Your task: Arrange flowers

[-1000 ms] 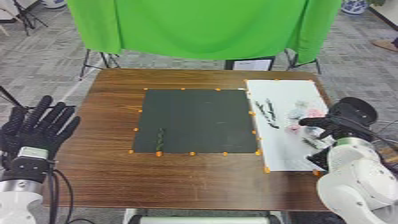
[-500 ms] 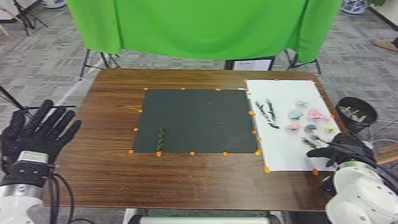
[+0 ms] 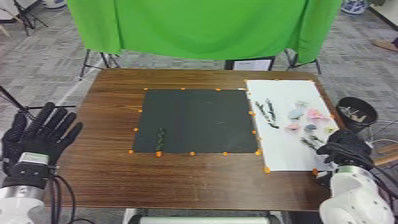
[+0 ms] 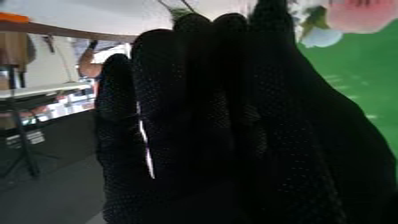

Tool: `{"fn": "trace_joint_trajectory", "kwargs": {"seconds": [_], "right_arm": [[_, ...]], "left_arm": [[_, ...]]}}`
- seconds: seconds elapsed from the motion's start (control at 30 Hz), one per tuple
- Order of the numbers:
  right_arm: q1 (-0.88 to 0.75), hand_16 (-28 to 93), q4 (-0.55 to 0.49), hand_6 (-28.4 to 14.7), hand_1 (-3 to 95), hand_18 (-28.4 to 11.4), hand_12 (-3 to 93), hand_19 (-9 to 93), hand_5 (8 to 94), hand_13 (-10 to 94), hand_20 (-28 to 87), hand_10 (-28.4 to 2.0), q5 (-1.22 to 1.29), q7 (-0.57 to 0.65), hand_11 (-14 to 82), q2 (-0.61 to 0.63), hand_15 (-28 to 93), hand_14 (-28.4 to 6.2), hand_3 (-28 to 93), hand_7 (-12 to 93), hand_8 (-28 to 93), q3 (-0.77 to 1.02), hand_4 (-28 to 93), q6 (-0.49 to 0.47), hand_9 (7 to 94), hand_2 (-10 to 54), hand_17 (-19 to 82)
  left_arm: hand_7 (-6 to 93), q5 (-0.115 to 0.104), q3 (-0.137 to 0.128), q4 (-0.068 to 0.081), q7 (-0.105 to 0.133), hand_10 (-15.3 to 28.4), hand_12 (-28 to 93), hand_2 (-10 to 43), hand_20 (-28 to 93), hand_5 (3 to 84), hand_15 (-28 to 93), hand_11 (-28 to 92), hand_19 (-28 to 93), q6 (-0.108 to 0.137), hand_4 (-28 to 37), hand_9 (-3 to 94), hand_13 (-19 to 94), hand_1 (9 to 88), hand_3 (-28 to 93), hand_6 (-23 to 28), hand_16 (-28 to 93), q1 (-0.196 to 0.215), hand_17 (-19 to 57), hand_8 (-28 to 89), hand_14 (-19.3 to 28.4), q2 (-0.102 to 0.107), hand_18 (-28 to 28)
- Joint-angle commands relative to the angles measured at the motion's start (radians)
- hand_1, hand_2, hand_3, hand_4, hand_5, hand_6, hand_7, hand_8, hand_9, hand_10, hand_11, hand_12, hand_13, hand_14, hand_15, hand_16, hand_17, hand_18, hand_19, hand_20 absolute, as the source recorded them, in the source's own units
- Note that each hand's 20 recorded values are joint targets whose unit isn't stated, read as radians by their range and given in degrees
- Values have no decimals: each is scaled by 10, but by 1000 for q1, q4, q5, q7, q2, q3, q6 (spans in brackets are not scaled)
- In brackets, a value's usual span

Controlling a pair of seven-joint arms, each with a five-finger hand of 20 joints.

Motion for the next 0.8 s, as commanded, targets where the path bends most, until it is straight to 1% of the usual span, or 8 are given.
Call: {"fn": "trace_joint_trajectory", "kwargs": {"seconds": [0.03,0.23,0.43,0.47,0.57,0.67,0.73,0.8], "right_arm": [[-11,326,0,-34,413,-246,281,724,600,625,347,-148,-46,20,336,12,602,-137,785,364,-83,-7,-282,8,661,-95,266],[-15,314,0,-49,387,-253,262,752,563,589,356,-165,-38,31,331,8,618,-153,792,325,-130,-9,-283,30,622,-95,271],[-15,308,9,-54,387,-254,287,775,513,565,356,-178,-46,48,403,12,644,-155,797,495,-176,2,-283,56,571,-95,280],[-11,307,15,-56,385,-254,286,777,501,552,356,-184,-40,61,400,18,646,-161,799,489,-181,-4,-283,70,554,-95,279],[-15,262,27,-72,378,-255,267,789,470,472,345,-213,-62,44,380,11,651,-188,809,488,-184,3,-283,29,470,-95,279],[-3,233,33,-77,375,-258,245,795,455,445,341,-219,18,26,336,5,640,-197,812,443,-178,21,-283,-35,450,-95,273],[8,216,62,-77,375,-259,223,792,470,441,339,-216,11,22,290,12,616,-194,804,359,-146,-2,-283,8,456,-95,266],[11,214,75,-75,370,-259,213,792,469,441,338,-212,16,14,266,10,611,-193,803,333,-142,-10,-283,-3,457,-95,266]], "left_arm": [[108,-11,4,-4,-6,185,112,170,46,386,364,214,346,-3,-283,330,236,264,681,104,-75,13,-60,-79,177,-7,139],[109,-11,12,-1,-16,185,112,170,46,387,363,214,347,-10,-283,330,235,263,681,104,-75,10,-60,-79,176,-9,139],[110,-9,21,0,-21,184,111,171,46,386,362,214,346,-11,-283,330,236,264,680,103,-75,2,-60,-80,176,-10,139],[111,-11,27,2,-17,184,111,171,46,386,362,214,346,-9,-283,330,236,265,679,104,-75,0,-60,-80,176,-5,139],[138,26,31,-2,-38,184,111,173,46,408,363,214,345,1,-283,331,237,264,686,109,-75,1,-59,-73,176,-16,139],[154,-2,37,-3,-31,183,112,175,47,415,364,218,344,3,-283,332,237,266,688,110,-75,4,-59,-75,175,-22,138],[153,10,38,0,-38,184,112,175,47,412,364,219,344,5,-283,332,238,267,687,110,-75,-5,-59,-79,175,-26,138],[151,3,39,-1,-28,184,112,175,47,411,365,219,344,-1,-283,332,238,267,687,109,-75,-4,-58,-81,174,-17,138]]}}
